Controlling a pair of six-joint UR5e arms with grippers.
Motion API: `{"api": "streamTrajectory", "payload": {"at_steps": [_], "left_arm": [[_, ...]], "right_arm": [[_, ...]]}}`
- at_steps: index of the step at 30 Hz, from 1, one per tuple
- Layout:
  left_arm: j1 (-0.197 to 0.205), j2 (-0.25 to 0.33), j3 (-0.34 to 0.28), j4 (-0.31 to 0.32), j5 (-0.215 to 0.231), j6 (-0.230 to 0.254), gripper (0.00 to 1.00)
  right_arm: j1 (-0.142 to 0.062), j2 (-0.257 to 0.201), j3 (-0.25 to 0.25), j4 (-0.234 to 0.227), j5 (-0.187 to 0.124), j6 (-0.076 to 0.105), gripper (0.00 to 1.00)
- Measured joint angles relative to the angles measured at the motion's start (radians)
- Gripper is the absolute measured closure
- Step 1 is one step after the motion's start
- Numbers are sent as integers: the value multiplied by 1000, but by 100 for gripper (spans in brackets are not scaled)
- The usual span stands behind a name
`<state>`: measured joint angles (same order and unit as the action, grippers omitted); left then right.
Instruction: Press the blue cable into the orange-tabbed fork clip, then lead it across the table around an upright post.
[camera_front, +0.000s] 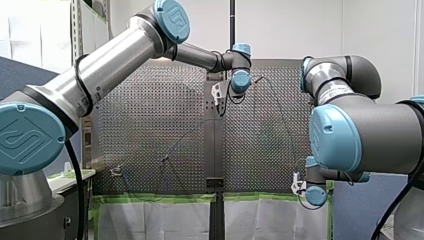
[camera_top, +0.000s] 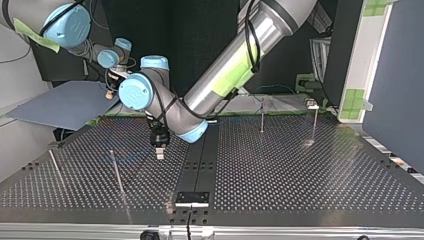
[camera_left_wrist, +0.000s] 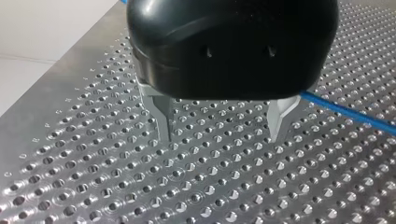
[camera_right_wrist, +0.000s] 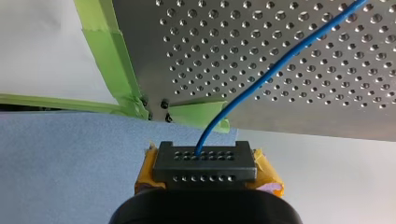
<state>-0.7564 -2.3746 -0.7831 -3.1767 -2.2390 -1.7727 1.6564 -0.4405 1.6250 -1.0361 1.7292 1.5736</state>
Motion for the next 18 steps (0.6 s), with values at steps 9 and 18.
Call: {"api": "streamTrajectory", "payload": {"at_steps": [9, 18], "left_arm": [[10, 1, 0, -70, 17, -91, 0], [32, 5, 0, -162, 69, -183, 0]], "right_arm": [[0, 1, -7, 19, 0, 0, 100], [4, 1, -7, 25, 1, -3, 100]]}}
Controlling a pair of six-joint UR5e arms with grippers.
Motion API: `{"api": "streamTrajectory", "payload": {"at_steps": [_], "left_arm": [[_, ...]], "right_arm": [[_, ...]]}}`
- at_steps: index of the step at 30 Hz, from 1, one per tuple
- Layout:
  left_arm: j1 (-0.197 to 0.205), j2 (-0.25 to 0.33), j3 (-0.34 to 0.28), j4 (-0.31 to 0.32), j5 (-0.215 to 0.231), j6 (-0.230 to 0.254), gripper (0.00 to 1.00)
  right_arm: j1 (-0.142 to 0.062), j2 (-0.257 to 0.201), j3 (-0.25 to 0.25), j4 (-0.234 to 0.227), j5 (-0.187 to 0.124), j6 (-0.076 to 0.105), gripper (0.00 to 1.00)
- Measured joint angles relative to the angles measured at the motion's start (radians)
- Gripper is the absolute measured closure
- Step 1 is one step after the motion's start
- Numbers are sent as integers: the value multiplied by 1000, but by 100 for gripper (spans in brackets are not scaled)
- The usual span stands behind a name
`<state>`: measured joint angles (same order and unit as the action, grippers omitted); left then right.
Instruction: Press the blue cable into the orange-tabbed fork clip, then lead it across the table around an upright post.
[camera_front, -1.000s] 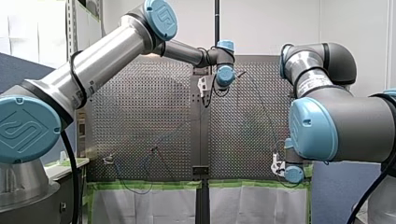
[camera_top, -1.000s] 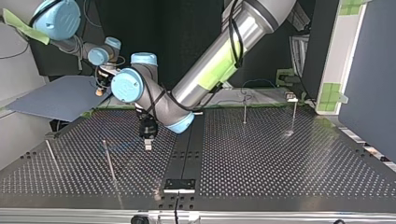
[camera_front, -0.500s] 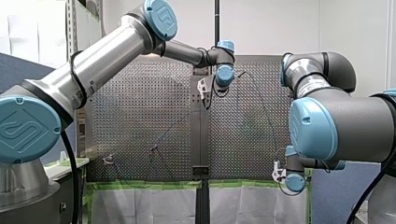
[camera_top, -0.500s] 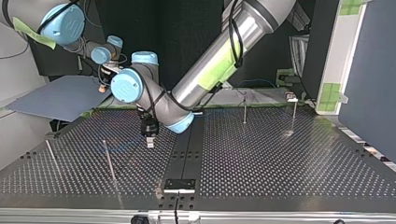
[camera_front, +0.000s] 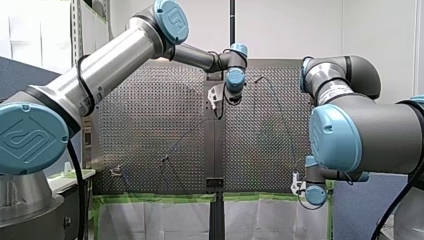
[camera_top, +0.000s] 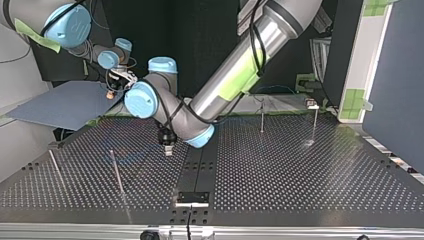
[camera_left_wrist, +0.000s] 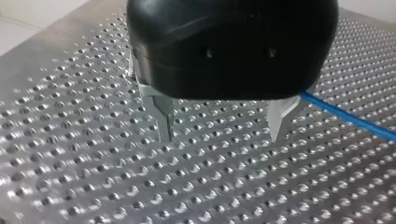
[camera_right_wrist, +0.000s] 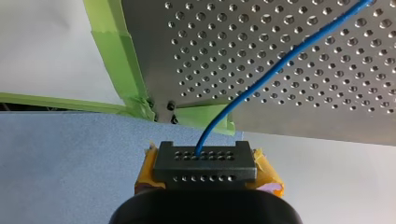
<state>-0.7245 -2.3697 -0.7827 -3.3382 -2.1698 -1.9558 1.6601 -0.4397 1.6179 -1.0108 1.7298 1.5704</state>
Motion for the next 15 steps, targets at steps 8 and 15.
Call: {"api": "streamTrajectory", "payload": {"at_steps": [8, 15], "left_arm": [[15, 5, 0, -15, 73, -77, 0], [28, 5, -1, -11, 139, -144, 0]], "right_arm": [[-1, 0, 0, 4, 1, -1, 100], [-1, 0, 0, 6, 1, -2, 100]]}}
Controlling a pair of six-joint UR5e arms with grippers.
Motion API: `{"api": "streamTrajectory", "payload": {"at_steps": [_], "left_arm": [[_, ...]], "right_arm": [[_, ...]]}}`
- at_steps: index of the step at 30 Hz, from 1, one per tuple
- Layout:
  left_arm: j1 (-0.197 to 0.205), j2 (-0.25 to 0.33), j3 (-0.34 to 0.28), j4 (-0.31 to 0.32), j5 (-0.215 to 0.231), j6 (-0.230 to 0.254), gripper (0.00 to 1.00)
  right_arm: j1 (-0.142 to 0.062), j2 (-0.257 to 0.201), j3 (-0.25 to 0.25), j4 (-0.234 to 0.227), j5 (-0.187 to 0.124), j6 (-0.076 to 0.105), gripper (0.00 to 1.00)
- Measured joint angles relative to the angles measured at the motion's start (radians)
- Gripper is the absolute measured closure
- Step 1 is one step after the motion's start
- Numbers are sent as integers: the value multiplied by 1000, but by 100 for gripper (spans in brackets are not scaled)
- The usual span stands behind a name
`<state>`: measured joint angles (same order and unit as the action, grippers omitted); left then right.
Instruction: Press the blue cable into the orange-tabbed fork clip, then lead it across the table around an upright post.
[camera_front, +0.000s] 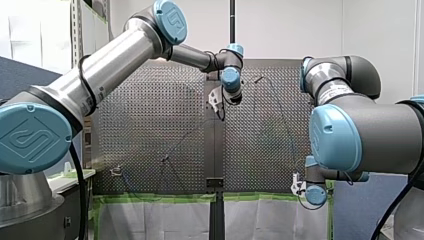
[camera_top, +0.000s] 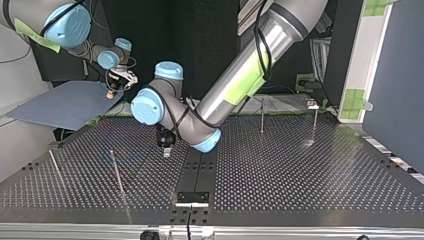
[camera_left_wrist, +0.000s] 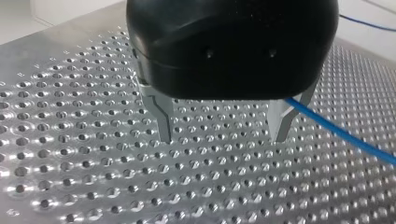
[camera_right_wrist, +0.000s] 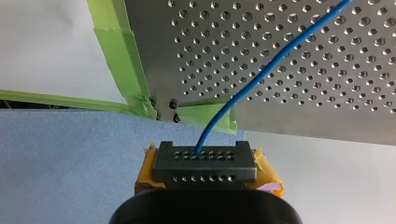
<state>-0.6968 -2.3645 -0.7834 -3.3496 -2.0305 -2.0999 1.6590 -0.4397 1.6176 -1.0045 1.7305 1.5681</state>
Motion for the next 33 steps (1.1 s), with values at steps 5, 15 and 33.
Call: {"api": "streamTrajectory", "payload": {"at_steps": [5, 15, 33], "left_arm": [[3, 0, 0, -4, 51, -51, 0], [6, 13, 0, -36, 112, -146, 0], [16, 101, -87, -10, 124, -320, 0]], "right_arm": [[1, 0, 0, 1, 0, 0, 100], [3, 0, 0, 1, 0, 0, 100], [3, 1, 0, -1, -2, 1, 100]]}}
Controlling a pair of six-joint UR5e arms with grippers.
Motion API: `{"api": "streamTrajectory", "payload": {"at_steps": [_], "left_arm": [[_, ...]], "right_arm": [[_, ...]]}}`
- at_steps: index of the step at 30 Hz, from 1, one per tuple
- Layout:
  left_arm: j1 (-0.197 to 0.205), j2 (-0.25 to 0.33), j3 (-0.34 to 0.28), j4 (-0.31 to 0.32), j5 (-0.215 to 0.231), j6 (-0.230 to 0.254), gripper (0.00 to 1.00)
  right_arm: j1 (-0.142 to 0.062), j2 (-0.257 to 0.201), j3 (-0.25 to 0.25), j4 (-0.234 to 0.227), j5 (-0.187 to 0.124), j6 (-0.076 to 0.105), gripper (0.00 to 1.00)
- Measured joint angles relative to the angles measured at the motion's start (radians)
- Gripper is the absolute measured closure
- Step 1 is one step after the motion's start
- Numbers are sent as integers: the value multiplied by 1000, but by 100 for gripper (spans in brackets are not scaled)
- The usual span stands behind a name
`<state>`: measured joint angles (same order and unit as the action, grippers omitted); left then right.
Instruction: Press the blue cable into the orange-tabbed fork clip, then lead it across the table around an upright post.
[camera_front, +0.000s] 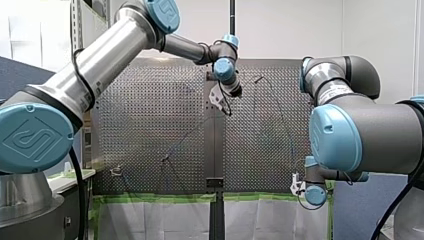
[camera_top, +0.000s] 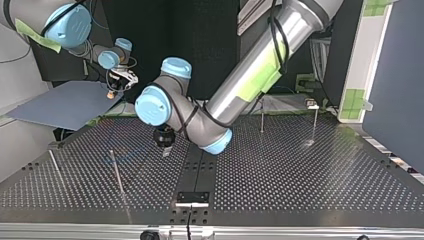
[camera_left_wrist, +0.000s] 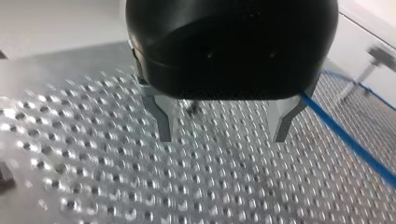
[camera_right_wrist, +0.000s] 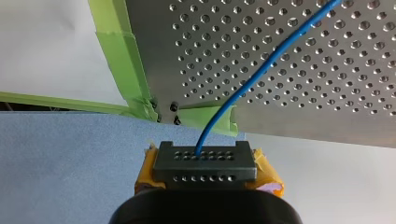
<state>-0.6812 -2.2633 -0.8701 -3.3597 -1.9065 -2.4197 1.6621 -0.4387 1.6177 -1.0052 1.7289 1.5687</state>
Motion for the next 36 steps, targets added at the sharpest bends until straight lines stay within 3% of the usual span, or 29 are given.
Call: {"api": "streamTrajectory", "payload": {"at_steps": [4, 11, 15, 36], "left_arm": [[-7, 14, -34, 20, 31, -34, 0], [-17, 17, -98, -12, 81, -99, 0], [-20, 20, -110, -37, 98, -101, 0], [-30, 89, -113, -81, 61, -76, 0]], "right_arm": [[0, 0, 0, 1, -1, 1, 100], [0, 0, 0, 1, -1, 1, 100], [0, 0, 0, 0, -1, 1, 100], [-4, 0, 0, 0, -6, 4, 100]]}}
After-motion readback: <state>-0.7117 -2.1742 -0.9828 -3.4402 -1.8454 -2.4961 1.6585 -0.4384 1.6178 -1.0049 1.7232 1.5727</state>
